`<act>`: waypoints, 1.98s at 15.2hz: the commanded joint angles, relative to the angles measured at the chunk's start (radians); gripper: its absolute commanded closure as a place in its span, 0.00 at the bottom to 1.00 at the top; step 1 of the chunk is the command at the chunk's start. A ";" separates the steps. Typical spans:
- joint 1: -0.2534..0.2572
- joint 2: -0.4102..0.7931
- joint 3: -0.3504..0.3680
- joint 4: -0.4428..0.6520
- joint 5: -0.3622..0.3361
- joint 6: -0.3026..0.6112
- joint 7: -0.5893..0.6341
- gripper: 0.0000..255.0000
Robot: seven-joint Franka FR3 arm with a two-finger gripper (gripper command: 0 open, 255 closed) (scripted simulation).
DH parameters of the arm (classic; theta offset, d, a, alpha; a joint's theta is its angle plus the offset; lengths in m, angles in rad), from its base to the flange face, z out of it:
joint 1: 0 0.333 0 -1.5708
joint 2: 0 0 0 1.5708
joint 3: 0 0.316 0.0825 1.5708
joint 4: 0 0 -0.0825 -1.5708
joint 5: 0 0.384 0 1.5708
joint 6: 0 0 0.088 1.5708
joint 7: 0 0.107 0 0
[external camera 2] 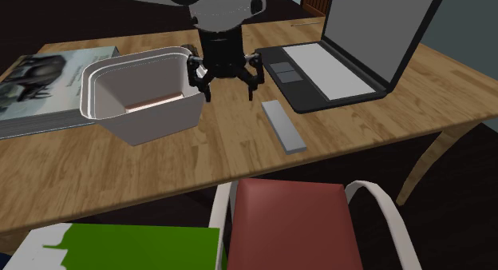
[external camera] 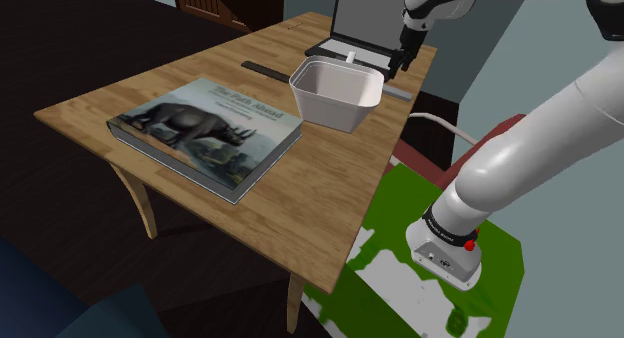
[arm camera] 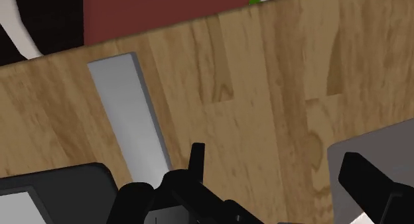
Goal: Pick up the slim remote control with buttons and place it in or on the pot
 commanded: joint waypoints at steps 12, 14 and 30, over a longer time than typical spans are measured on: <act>-0.119 0.567 -0.086 0.371 0.353 0.076 -0.464 0.00; -0.132 0.592 -0.078 0.383 0.368 0.085 -0.479 0.00; -0.147 0.641 -0.060 0.355 0.403 0.154 -0.501 1.00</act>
